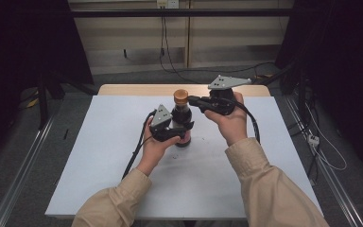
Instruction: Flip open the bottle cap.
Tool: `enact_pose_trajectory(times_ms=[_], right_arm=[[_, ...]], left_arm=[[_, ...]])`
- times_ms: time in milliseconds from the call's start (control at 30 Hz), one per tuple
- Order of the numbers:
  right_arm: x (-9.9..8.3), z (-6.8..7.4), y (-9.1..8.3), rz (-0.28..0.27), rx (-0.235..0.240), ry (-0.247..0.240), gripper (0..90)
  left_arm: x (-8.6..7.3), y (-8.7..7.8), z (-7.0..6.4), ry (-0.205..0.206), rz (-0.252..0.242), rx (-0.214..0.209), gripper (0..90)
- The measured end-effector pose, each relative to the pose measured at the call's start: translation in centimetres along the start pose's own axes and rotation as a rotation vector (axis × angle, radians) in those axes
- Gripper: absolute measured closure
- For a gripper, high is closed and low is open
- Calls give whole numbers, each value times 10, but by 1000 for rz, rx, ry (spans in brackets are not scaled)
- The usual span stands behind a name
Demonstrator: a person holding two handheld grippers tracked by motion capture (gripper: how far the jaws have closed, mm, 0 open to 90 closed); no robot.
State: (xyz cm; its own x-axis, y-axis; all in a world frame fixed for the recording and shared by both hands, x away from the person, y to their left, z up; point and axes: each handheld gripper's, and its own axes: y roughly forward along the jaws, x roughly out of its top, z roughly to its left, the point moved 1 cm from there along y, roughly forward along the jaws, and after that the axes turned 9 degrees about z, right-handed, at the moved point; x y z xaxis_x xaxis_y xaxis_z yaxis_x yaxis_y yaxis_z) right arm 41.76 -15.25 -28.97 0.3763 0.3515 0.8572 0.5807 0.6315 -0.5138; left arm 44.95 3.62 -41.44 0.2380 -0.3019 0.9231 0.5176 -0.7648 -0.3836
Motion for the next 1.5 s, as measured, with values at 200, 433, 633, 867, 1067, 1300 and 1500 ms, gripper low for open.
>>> enact_pose_trajectory(times_ms=[200, 433, 633, 867, 1067, 1300, 1500], right_arm=[[1, 0, 0, 7, -6, -19, 900], [2, 1, 0, 13, -25, -37, 900], [2, 0, -1, 13, -11, -29, 900], [4, -1, 1, 19, -1, -33, 900], [6, 0, 2, 28, 1, -28, 900], [6, -1, 2, 23, 13, -14, 900], [6, 0, 1, 22, 11, -15, 900]], left_arm=[[-1, 0, 0, 0, -6, 10, 306], [-1, 1, -2, -3, -5, 17, 306], [-1, 0, -1, -4, -1, 16, 307], [-2, 0, -1, -29, -6, 17, 308], [-1, 0, -1, -37, 8, 20, 309], [0, 0, -1, -33, 21, 23, 310], [0, 0, -1, -33, 33, 24, 310]])
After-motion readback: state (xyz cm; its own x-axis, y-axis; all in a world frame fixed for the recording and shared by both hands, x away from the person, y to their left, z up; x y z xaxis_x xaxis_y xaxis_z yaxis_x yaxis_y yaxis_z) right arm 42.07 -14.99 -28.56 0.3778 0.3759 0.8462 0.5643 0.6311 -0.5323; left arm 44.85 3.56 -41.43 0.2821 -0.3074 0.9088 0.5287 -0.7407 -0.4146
